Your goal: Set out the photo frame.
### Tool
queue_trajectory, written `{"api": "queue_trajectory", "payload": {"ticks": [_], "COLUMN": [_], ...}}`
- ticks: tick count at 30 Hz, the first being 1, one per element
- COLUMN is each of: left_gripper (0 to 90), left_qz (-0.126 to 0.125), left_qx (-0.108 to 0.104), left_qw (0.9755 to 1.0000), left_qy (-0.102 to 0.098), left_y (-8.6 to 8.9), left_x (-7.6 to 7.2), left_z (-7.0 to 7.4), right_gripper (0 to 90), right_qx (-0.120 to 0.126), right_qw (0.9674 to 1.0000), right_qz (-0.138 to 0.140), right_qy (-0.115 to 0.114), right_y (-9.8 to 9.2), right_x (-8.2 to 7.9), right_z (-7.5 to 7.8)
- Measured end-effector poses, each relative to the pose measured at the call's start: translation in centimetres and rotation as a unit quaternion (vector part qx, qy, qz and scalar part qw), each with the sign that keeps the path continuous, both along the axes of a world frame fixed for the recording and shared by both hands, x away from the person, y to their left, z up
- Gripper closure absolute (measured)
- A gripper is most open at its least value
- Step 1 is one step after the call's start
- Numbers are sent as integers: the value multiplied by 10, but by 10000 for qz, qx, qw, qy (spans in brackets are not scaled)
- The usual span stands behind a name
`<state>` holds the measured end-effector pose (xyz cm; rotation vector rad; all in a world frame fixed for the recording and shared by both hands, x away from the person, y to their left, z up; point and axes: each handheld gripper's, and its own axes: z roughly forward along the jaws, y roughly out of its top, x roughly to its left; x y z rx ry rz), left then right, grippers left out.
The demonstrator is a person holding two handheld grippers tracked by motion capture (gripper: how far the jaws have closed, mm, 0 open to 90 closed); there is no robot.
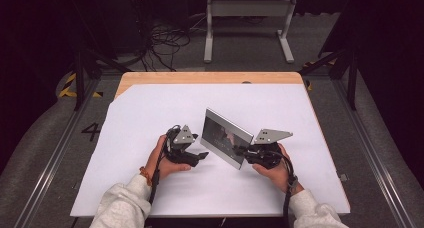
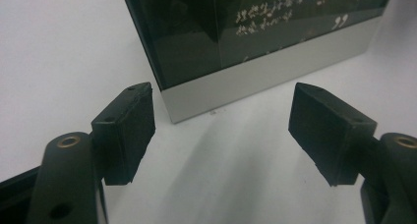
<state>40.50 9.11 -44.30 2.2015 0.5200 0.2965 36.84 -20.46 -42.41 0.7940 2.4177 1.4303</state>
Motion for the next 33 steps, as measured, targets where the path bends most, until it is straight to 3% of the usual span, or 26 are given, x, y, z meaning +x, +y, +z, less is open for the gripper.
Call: {"api": "queue_trajectory", "payload": {"ticks": [7,13,19,24,33], "left_gripper": [260,262,264,267,274], "left_qz": [22,5,-24,-132,-226], "left_qx": [-129,-198,-278,-267,-303], "left_qw": [9999,9998,9995,9994,9991], "left_qy": [39,91,133,158,200], "left_y": [-5,-8,-10,-16,-20], "left_x": [10,18,23,25,28], "left_z": [0,-2,-2,-3,-4], "right_gripper": [814,719,743,793,802], "right_qx": [-23,-271,-460,-501,-524], "right_qw": [10000,9994,9986,9984,9983], "right_qz": [-19,-146,-102,-114,-150], "right_qy": [-48,-182,-219,-231,-221], "right_y": [0,-1,-8,-10,-9], "right_x": [-1,-6,-16,-21,-24], "right_z": [0,-2,-4,-5,-5]}}
